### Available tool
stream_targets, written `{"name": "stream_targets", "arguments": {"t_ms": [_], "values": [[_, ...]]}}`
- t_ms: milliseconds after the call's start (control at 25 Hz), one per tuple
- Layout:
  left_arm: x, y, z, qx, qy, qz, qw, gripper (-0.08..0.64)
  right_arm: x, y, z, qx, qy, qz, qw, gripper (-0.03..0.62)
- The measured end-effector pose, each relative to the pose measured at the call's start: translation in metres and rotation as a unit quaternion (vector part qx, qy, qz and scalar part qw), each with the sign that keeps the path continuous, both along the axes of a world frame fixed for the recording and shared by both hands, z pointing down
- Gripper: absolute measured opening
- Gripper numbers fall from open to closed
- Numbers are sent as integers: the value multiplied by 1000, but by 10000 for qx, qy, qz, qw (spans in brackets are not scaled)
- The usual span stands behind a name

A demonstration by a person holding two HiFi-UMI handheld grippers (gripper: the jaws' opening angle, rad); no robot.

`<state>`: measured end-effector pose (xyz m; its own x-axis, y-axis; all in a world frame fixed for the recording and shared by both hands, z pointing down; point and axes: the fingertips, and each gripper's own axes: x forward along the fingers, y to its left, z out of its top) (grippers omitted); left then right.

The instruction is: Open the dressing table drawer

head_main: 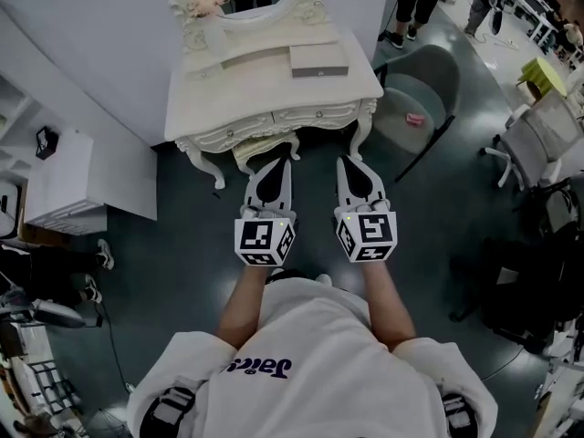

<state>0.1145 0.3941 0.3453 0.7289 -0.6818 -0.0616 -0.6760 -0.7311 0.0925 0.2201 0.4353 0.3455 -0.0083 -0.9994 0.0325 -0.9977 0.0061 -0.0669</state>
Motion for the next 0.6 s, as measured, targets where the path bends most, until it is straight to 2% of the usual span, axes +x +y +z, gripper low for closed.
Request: {"name": "stream_targets", "arguments": {"t_ms": [240,600], "values": [[-5,11,13,-99,-76,-217,9997,9,-15,-1,5,35,-74,-396,9992,3],[-60,-21,21,-212,-103,-953,9952,9,-69,-44,18,-104,-153,-1127,9935,3]]}}
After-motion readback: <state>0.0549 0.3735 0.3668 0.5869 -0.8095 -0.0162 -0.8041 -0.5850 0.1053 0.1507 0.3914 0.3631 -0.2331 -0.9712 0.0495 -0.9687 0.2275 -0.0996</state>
